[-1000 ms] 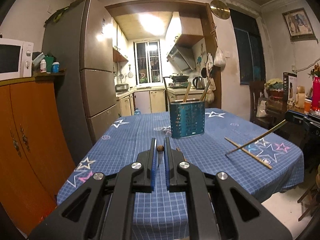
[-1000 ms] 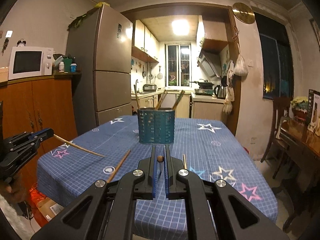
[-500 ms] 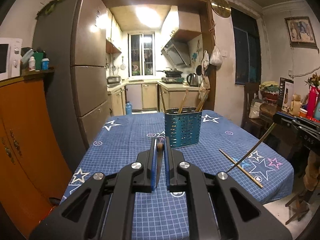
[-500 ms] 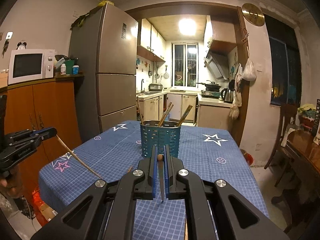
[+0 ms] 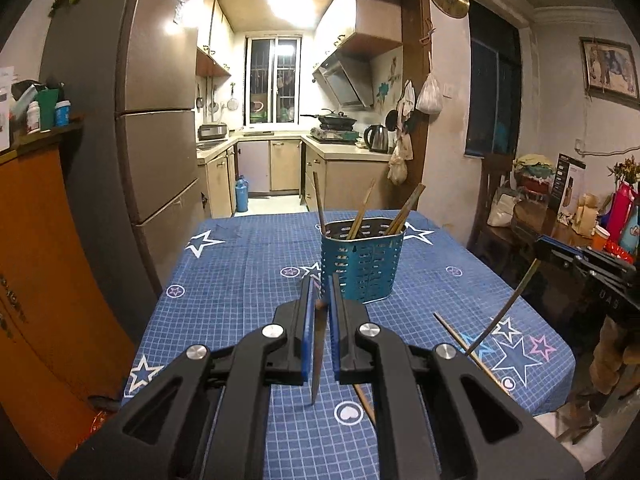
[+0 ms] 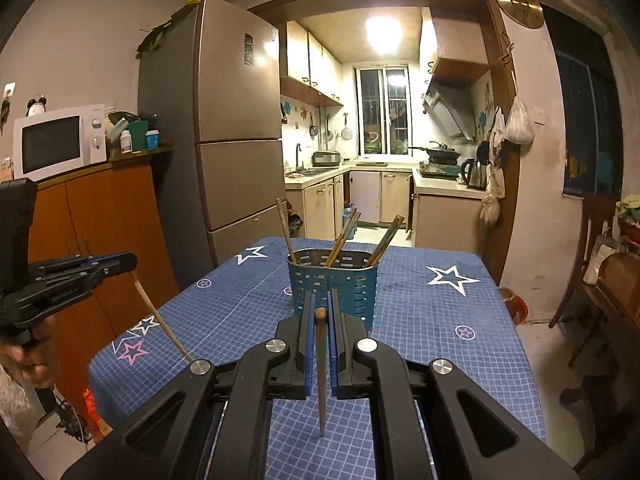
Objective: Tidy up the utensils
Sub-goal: 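Lift the left tool's chopstick upright toward the teal holder while the right tool carries its chopstick there, then hold both chopsticks upright above the teal holder, aligning them over its opening, then lower both chopsticks into the teal holder and open both tools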
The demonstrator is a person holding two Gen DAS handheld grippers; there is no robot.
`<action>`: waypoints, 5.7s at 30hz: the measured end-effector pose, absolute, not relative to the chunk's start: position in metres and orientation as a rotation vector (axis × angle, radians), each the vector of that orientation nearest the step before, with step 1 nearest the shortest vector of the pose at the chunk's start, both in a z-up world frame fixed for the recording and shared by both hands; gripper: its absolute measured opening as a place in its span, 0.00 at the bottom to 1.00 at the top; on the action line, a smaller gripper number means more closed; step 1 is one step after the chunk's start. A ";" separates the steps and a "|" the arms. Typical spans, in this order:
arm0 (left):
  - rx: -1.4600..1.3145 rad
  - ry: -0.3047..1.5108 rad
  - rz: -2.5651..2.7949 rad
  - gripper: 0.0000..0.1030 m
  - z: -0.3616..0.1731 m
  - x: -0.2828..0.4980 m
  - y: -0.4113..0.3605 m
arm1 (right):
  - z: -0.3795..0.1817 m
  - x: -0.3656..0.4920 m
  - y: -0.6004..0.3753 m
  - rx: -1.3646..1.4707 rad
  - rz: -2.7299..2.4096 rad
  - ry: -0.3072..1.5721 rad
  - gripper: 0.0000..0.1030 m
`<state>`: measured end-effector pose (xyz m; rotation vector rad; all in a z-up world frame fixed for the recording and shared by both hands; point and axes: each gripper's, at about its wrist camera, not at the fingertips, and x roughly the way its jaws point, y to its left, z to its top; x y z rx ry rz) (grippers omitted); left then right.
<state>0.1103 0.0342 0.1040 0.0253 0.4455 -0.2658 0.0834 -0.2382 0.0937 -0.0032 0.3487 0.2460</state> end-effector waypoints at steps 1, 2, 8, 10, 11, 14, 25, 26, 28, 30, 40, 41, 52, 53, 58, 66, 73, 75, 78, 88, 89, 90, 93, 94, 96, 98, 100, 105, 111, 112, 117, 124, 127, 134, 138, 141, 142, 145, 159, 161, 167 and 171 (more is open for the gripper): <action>0.022 0.446 -0.266 0.06 0.106 0.113 0.034 | 0.095 0.086 -0.238 -0.002 0.248 0.351 0.07; 0.022 0.446 -0.267 0.06 0.107 0.116 0.033 | 0.095 0.088 -0.237 -0.002 0.248 0.352 0.07; 0.027 0.446 -0.273 0.06 0.111 0.125 0.029 | 0.103 0.102 -0.236 0.008 0.253 0.360 0.07; 0.029 0.422 -0.288 0.06 0.112 0.127 0.028 | 0.108 0.106 -0.235 0.007 0.253 0.357 0.07; 0.027 0.382 -0.296 0.06 0.110 0.128 0.029 | 0.109 0.108 -0.234 0.008 0.252 0.355 0.07; 0.011 0.387 -0.262 0.06 0.091 0.146 0.034 | 0.107 0.112 -0.231 0.045 0.273 0.365 0.07; -0.004 0.491 -0.231 0.06 0.049 0.157 0.060 | 0.095 0.110 -0.229 0.008 0.255 0.383 0.07; 0.028 0.482 -0.222 0.06 0.043 0.141 0.064 | 0.094 0.105 -0.231 0.005 0.255 0.378 0.07; 0.105 0.493 -0.249 0.06 0.021 0.107 0.071 | 0.090 0.094 -0.236 0.010 0.257 0.371 0.07; 0.133 0.521 -0.247 0.06 -0.008 0.074 0.082 | 0.087 0.082 -0.240 0.020 0.259 0.359 0.07; 0.236 0.516 -0.219 0.43 -0.093 -0.008 0.078 | 0.091 0.045 -0.246 0.037 0.254 0.307 0.07; 0.253 0.512 -0.213 0.43 -0.095 -0.008 0.074 | 0.093 0.042 -0.245 0.035 0.257 0.301 0.07; 0.206 0.512 -0.210 0.20 -0.102 0.000 0.083 | 0.101 0.033 -0.237 0.009 0.259 0.288 0.07; 0.207 0.510 -0.215 0.19 -0.104 0.000 0.081 | 0.101 0.033 -0.238 0.010 0.263 0.289 0.07; 0.208 0.493 -0.244 0.09 -0.107 -0.002 0.079 | 0.101 0.032 -0.233 0.000 0.272 0.288 0.07; 0.191 0.516 -0.252 0.05 -0.097 0.005 0.080 | 0.106 0.029 -0.233 0.001 0.273 0.271 0.07; 0.161 0.449 -0.232 0.05 -0.047 0.011 0.085 | 0.112 0.028 -0.237 0.004 0.273 0.245 0.07; 0.141 0.428 -0.227 0.05 -0.033 0.015 0.087 | 0.114 0.028 -0.236 0.004 0.275 0.237 0.07; 0.113 0.376 -0.220 0.05 -0.006 0.022 0.090 | 0.117 0.030 -0.235 0.004 0.278 0.223 0.07; 0.021 0.331 -0.222 0.04 0.049 0.069 0.090 | 0.123 0.049 -0.229 0.011 0.298 0.217 0.07; 0.021 0.329 -0.220 0.04 0.052 0.071 0.089 | 0.124 0.052 -0.228 0.011 0.300 0.219 0.07; 0.021 0.329 -0.219 0.04 0.057 0.077 0.087 | 0.124 0.055 -0.227 0.011 0.304 0.221 0.07; 0.008 0.339 -0.220 0.04 0.070 0.094 0.084 | 0.126 0.064 -0.224 0.004 0.302 0.224 0.07; 0.007 0.340 -0.220 0.04 0.072 0.097 0.082 | 0.126 0.067 -0.224 0.003 0.302 0.226 0.07; 0.003 0.346 -0.223 0.04 0.080 0.105 0.077 | 0.127 0.071 -0.224 0.005 0.301 0.231 0.07; 0.003 0.353 -0.228 0.04 0.086 0.112 0.073 | 0.128 0.077 -0.224 0.007 0.297 0.237 0.07; 0.009 0.356 -0.237 0.04 0.092 0.115 0.066 | 0.127 0.080 -0.225 0.011 0.294 0.243 0.07; 0.042 0.357 -0.266 0.04 0.100 0.120 0.049 | 0.124 0.088 -0.228 0.016 0.282 0.258 0.07; 0.029 0.372 -0.294 0.04 0.103 0.128 0.044 | 0.121 0.091 -0.229 0.021 0.270 0.268 0.07; 0.023 0.373 -0.297 0.04 0.105 0.129 0.044 | 0.120 0.092 -0.229 0.020 0.270 0.270 0.07; 0.034 0.355 -0.313 0.04 0.125 0.138 0.035 | 0.127 0.101 -0.231 0.014 0.262 0.269 0.07; 0.051 0.289 -0.330 0.04 0.169 0.159 0.009 | 0.166 0.124 -0.236 0.022 0.249 0.219 0.07; 0.053 0.238 -0.333 0.04 0.194 0.170 -0.003 | 0.189 0.134 -0.237 0.014 0.238 0.178 0.07; 0.044 0.163 -0.329 0.04 0.226 0.196 -0.026 | 0.235 0.161 -0.242 0.030 0.222 0.091 0.07; 0.029 0.147 -0.330 0.04 0.233 0.214 -0.040 | 0.249 0.180 -0.241 0.044 0.216 0.056 0.07; 0.020 0.147 -0.333 0.04 0.230 0.228 -0.046 | 0.250 0.202 -0.240 0.052 0.211 0.050 0.07; 0.019 0.150 -0.330 0.04 0.226 0.235 -0.049 | 0.249 0.208 -0.239 0.055 0.210 0.051 0.07; 0.013 0.161 -0.330 0.04 0.218 0.249 -0.054 | 0.238 0.234 -0.238 0.051 0.191 0.067 0.07; 0.017 0.272 -0.286 0.04 0.158 0.307 -0.052 | 0.154 0.317 -0.240 0.091 0.138 0.219 0.07; 0.016 0.285 -0.284 0.04 0.151 0.310 -0.050 | 0.146 0.321 -0.241 0.099 0.140 0.233 0.07; 0.003 0.335 -0.269 0.05 0.130 0.320 -0.050 | 0.127 0.332 -0.245 0.138 0.135 0.278 0.07; -0.025 0.360 -0.253 0.05 0.123 0.324 -0.045 | 0.120 0.333 -0.246 0.133 0.123 0.300 0.10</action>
